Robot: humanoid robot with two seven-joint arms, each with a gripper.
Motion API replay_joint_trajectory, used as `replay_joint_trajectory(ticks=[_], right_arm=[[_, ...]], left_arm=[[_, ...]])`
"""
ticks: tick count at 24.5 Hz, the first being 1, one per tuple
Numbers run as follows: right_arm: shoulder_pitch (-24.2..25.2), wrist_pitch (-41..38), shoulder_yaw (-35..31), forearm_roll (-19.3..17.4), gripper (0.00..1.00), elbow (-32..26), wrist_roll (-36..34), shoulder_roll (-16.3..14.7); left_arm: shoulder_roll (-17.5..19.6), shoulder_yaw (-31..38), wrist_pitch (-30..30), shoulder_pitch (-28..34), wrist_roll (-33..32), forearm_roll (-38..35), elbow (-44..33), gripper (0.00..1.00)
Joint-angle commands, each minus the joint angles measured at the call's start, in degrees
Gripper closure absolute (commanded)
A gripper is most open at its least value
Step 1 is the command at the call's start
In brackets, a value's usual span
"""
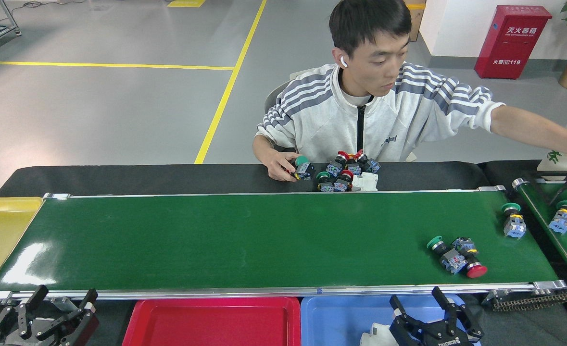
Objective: Pick switch part from conveyor to tray
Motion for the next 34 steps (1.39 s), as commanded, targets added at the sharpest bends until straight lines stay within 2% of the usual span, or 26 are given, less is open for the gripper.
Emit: replay_joint_trajectory(ticks=[1,7,11,14,18,22,29,30,32,33,34], right_arm=[[-0.87,8.3,0.18,0.27,0.03,-0.66,-0.62,0.02],[-2.72,8.83,0.18,2.29,0.03,0.48,-0.54,-0.51],[-5.0,8.91,0.18,2.38,0.03,2.42,-0.54,-2.88],[-6.76,8.83,0.45,2.47,0.03,4.35,-0.45,-3.23],[-7.82,8.91,3.52,2.56,0.02,5.58,-0.45,-4.72],[-8.17,8.91,5.54,2.56,0.02,6.19,-0.36,-4.81],[-12.47,9.09,8.71,2.65,0.02,10.06,-0.27,-4.28],[-12.91,9.09,9.24,2.65,0.06,10.59,-0.18,-4.28],[-13.62,9.09,11.26,2.82,0.27,11.47,-0.18,-4.81],[-14.14,9.09,11.78,2.91,0.43,11.91,-0.18,-4.9],[-14.58,9.0,11.96,2.91,0.69,12.35,-0.18,-4.9]], left_arm=[[0.04,-0.04,0.59,-0.16,0.37,0.02,-0.59,0.0],[-0.05,-0.48,0.51,-0.16,0.46,0.02,-0.59,0.0],[0.04,-0.48,0.24,0.01,0.46,0.1,-0.68,0.0],[0.04,-0.56,0.24,0.01,0.46,0.1,-0.68,0.0],[0.04,-1.36,0.33,0.01,0.46,0.02,-0.68,0.0],[0.04,-1.53,0.33,-0.08,0.46,0.1,-0.68,0.0],[-0.05,-3.38,0.59,-0.34,0.37,0.02,-0.68,0.0],[-0.14,-3.46,0.59,-0.43,0.37,0.02,-0.68,0.0],[-0.05,-3.73,0.59,-0.43,0.37,0.02,-0.68,0.0],[-0.05,-3.73,0.59,-0.52,0.37,0.02,-0.68,0.0],[-0.14,-3.73,0.59,-0.6,0.37,0.02,-0.68,0.0]])
